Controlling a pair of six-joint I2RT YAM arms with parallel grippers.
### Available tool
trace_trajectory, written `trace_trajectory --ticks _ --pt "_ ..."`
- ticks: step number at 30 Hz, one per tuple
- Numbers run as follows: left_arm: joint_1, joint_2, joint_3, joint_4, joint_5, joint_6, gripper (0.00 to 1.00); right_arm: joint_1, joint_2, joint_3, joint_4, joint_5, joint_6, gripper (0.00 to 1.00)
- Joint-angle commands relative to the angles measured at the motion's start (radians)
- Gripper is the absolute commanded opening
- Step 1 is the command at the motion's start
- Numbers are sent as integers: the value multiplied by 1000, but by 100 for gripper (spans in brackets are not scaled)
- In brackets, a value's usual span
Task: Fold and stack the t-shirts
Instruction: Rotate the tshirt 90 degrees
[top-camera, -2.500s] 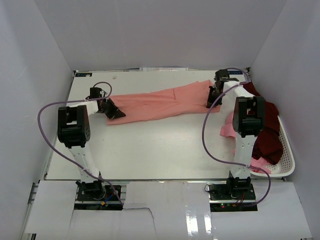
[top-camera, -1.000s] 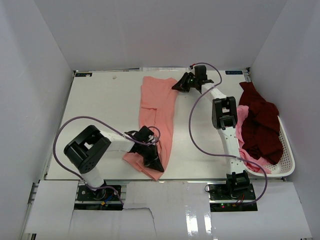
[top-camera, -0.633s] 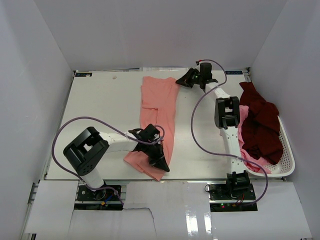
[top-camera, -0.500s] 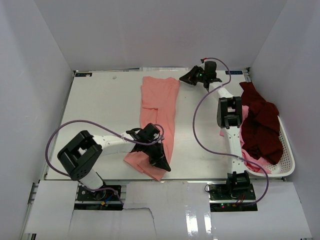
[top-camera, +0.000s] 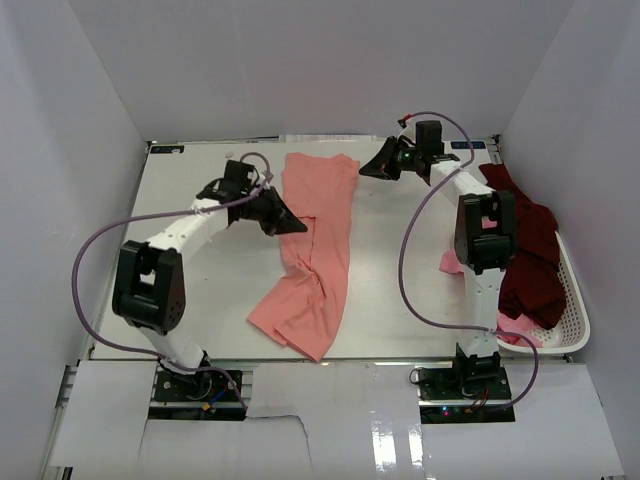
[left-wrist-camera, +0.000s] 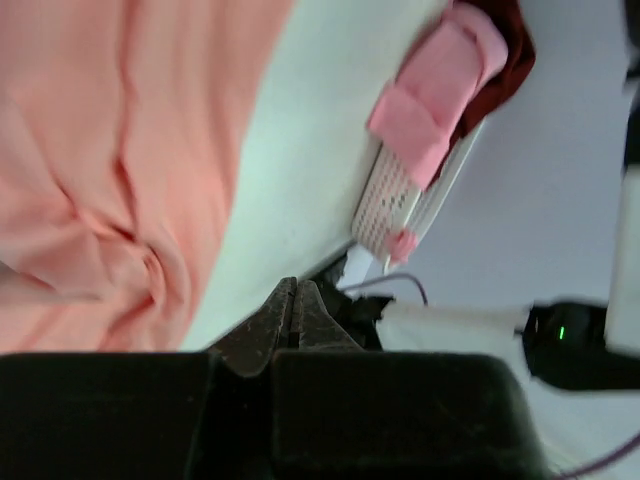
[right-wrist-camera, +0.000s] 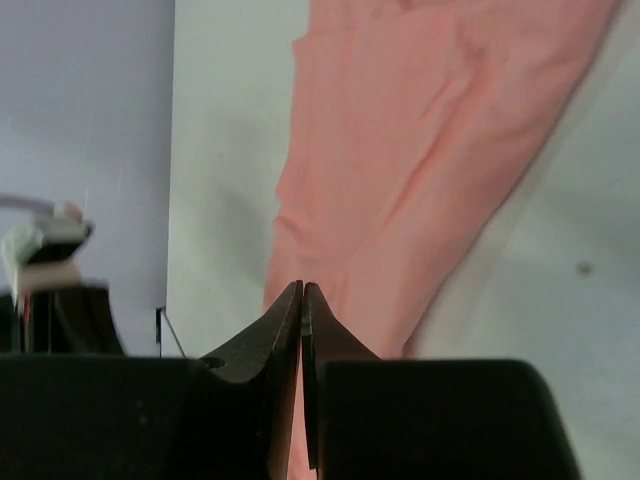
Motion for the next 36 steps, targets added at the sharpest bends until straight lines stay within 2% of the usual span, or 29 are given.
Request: trace_trajectory --ticks 1,5,8,12,19,36 --pt "73 124 142 -61 -9 167 7 35 -165 -167 -76 -23 -134 9" --pt "90 276 302 -60 -49 218 6 62 -264 -308 -97 -23 -163 9" --pt "91 368 424 -41 -84 246 6 78 -276 -376 -106 -22 -182 9" --pt "90 462 517 -30 -123 282 7 98 -244 -398 -108 -19 -194 8" --pt "90 542 601 -30 -179 319 7 130 -172 -336 -131 -19 -203 8" --pt "105 680 695 -43 -250 361 8 165 -54 -266 -171 49 -216 8"
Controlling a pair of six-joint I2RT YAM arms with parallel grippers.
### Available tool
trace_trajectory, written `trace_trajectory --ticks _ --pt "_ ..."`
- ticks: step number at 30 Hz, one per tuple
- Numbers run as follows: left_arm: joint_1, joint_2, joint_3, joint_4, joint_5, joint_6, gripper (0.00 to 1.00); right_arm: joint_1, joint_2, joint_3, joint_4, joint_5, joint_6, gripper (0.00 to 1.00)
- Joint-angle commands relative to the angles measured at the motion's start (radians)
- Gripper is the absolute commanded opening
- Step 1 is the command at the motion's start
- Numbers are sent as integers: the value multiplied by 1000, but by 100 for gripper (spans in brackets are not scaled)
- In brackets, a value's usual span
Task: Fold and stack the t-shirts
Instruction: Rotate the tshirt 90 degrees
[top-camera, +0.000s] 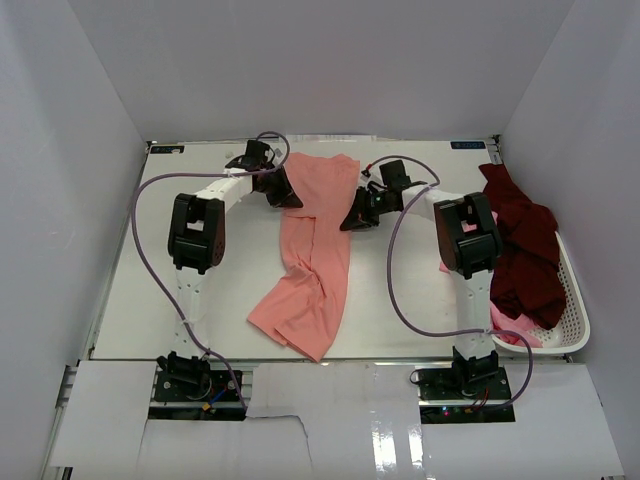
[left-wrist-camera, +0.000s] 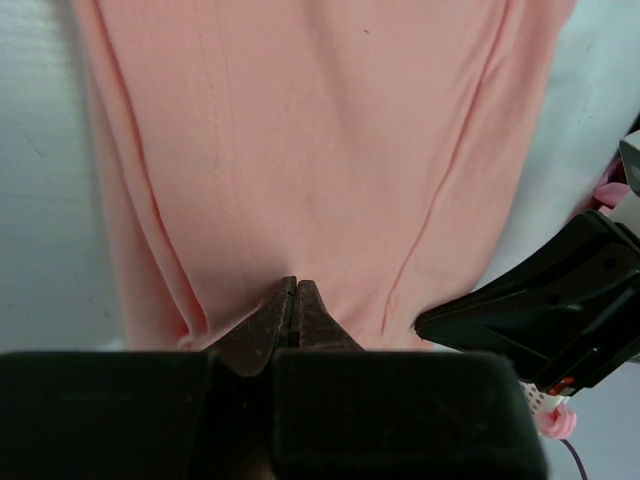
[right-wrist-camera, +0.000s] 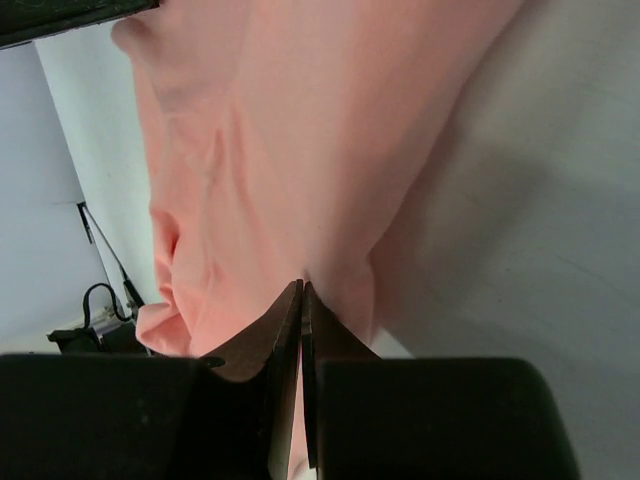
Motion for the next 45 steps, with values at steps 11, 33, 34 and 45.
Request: trace_trajectory --ticks 11,33,34,45 --pt "25 147 174 -4 -52 -4 8 -25 108 160 -101 70 -43 8" --pt "74 194 262 1 -49 -44 9 -95 265 475 -244 39 -75 11" --pt "74 187 269 1 -43 -42 9 -95 251 457 -230 39 -76 11" --pt "86 168 446 -24 40 -45 13 -48 10 234 -195 4 -110 39"
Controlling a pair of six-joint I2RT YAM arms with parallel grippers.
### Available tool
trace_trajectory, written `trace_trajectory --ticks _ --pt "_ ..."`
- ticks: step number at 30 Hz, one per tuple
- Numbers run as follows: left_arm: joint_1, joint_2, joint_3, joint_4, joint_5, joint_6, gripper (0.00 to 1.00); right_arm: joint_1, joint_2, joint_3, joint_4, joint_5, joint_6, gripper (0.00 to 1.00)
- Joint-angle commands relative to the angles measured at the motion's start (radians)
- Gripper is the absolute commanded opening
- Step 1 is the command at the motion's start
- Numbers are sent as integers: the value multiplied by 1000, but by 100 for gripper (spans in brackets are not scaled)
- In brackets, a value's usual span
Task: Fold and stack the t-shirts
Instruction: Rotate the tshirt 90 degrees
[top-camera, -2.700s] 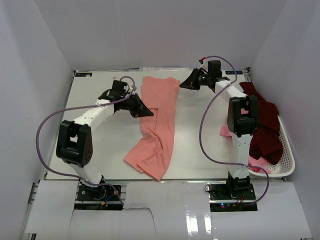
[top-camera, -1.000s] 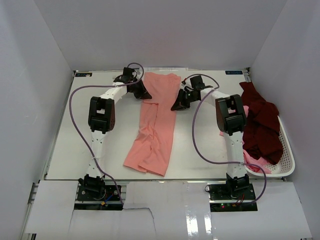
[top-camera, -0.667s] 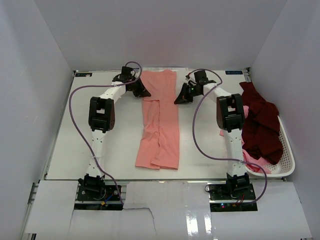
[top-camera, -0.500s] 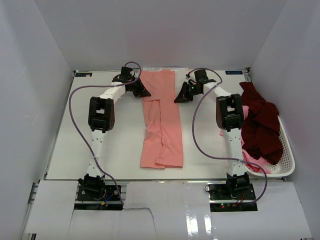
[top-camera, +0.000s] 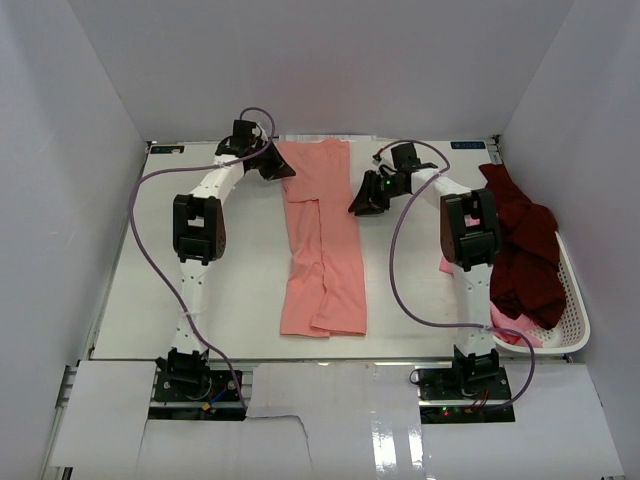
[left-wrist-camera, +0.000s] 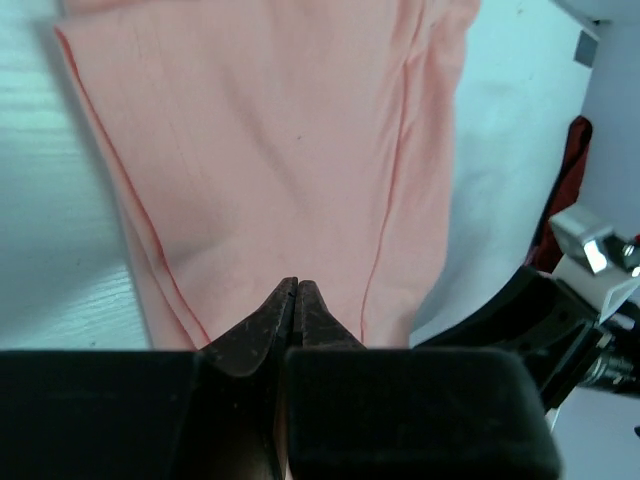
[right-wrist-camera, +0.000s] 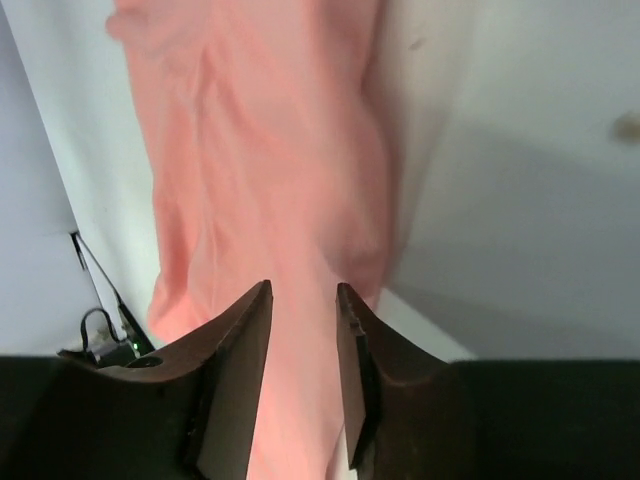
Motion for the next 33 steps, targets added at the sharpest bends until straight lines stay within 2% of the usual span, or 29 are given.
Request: trace_trajectory --ticks 1,5,7,9,11,13,17,28,33 --pt "12 -67 35 0 37 4 13 38 -144 -76 22 -28 -46 40" --pt "10 -185 -95 63 44 4 13 115 -264 -210 43 -51 -60 37" --pt "12 -196 -101 63 47 11 13 149 -299 -291 52 -47 -67 28" --pt "10 -194 -100 63 52 15 13 196 -344 -378 77 -56 -69 24" --pt "12 -180 -98 64 57 18 13 244 -383 -433 92 -65 -66 27" --pt "10 -156 -95 71 72 20 13 271 -408 -490 132 -67 -55 34" --pt "7 -114 -106 109 84 21 13 339 -454 -624 195 -77 -23 37" --pt "1 -50 -189 225 93 8 9 456 -486 -658 226 -54 31 32" --pt "1 -21 -189 230 84 9 9 508 -514 -676 223 -35 40 26"
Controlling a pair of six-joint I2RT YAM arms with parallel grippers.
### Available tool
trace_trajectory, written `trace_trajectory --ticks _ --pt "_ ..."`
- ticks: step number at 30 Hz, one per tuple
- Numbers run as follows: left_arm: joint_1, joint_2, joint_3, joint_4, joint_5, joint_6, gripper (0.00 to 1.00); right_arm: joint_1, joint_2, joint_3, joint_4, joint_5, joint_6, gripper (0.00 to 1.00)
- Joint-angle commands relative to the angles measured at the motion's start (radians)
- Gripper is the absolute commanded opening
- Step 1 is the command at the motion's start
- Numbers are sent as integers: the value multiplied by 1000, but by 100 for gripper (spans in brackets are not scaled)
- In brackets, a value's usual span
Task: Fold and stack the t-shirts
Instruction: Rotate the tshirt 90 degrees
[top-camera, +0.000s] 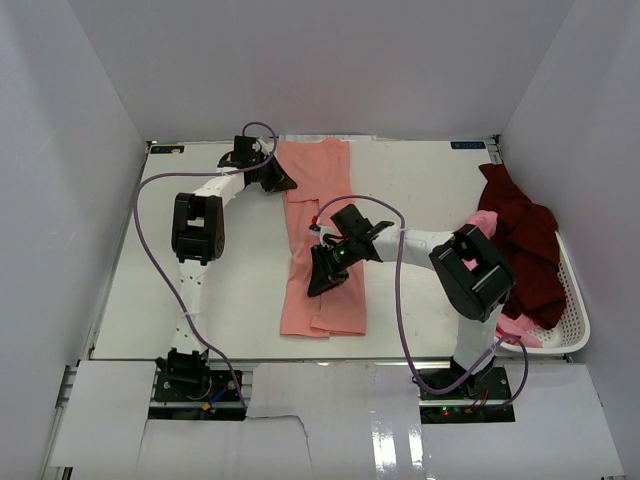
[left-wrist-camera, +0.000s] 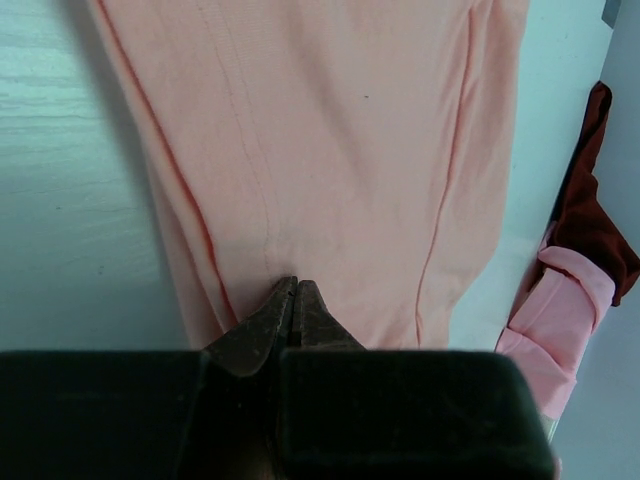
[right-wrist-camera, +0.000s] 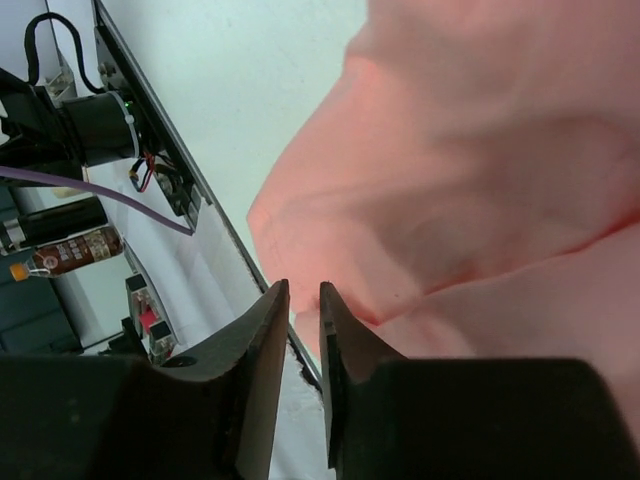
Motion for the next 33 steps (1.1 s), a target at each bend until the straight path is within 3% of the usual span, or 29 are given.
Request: trace_trajectory --ticks 1,2,3,11,18,33 --pt "-5 5 4 34 8 4 9 37 -56 -14 18 16 8 23" --pt "-5 8 4 34 6 4 9 55 -58 -19 18 31 3 12" --pt "-3 14 6 33 6 4 9 61 -58 -24 23 38 3 8" --pt "1 34 6 24 -6 6 0 147 -82 -54 24 225 -82 8" --pt "9 35 4 10 -2 14 0 204 -144 -131 153 352 -124 8" --pt "21 37 14 -5 -9 23 0 265 -39 10 161 328 -156 8"
